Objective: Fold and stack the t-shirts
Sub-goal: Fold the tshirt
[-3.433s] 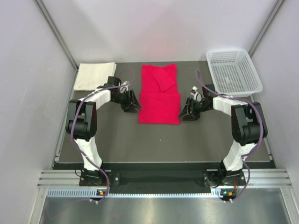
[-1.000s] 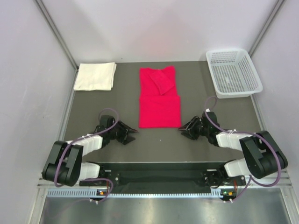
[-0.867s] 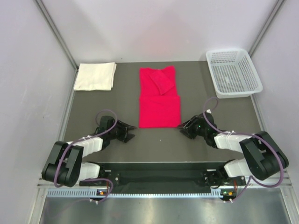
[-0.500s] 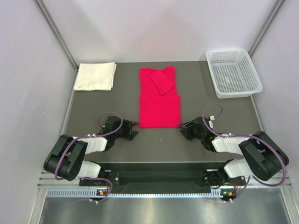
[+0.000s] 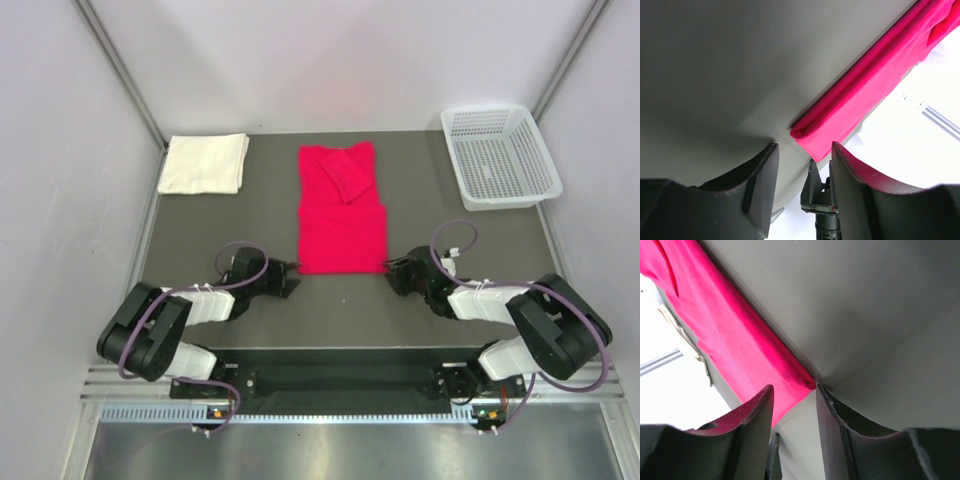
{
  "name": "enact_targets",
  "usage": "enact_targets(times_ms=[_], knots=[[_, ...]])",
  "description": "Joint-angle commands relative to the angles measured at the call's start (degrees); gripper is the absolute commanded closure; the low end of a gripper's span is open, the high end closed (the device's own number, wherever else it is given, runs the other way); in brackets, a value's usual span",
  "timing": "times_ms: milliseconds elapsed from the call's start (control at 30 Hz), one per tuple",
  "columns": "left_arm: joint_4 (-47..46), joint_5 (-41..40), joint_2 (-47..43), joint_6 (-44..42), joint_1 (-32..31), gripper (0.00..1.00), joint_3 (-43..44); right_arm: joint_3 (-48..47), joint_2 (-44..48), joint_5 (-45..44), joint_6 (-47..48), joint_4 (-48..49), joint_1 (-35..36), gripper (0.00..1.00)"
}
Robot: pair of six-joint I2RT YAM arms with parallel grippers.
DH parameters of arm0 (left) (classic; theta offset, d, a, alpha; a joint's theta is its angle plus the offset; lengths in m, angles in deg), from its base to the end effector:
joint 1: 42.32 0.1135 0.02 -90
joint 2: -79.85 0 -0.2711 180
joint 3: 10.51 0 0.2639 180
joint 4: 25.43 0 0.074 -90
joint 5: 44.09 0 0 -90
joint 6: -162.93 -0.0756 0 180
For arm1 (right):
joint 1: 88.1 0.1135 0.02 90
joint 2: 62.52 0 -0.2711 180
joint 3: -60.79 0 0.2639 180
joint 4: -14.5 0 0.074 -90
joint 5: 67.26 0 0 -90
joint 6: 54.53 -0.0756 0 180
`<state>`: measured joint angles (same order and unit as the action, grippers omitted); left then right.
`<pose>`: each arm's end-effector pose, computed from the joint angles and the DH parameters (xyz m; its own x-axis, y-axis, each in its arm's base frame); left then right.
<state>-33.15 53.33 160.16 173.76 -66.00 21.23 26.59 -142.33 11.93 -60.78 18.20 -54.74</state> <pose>0.2357 -0.1140 0.0854 -0.3665 -0.9028 0.2251 -0.6800 0.0948 -0.7271 0.2308 0.1350 0.0927 -0.3603 0.9318 -0.0435 0.6007 0.2675 0.7534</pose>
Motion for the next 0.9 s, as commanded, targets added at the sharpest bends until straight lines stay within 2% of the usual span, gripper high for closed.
enact_targets(times_ms=[0,367,467,867], knots=[[3.99,-3.2,2.12,-0.9,-0.22,0.5,0.48,-1.96,-1.14,-2.55,0.18,-4.09,1.53,0.6],[2.32,-2.5,4.76,-2.83,-0.14,0.58,0.22,-1.35,-4.04,-3.08,-1.66,-3.13,2.58,0.62],[1.18,-1.97,6.08,-3.89,0.04,0.6,0.57,-1.27,-4.65,-3.17,-1.58,-3.13,2.5,0.65],[-2.16,0.22,9.33,-5.47,1.8,0.8,-0.04,-0.47,-5.18,-2.9,-1.75,-3.22,2.58,0.72]])
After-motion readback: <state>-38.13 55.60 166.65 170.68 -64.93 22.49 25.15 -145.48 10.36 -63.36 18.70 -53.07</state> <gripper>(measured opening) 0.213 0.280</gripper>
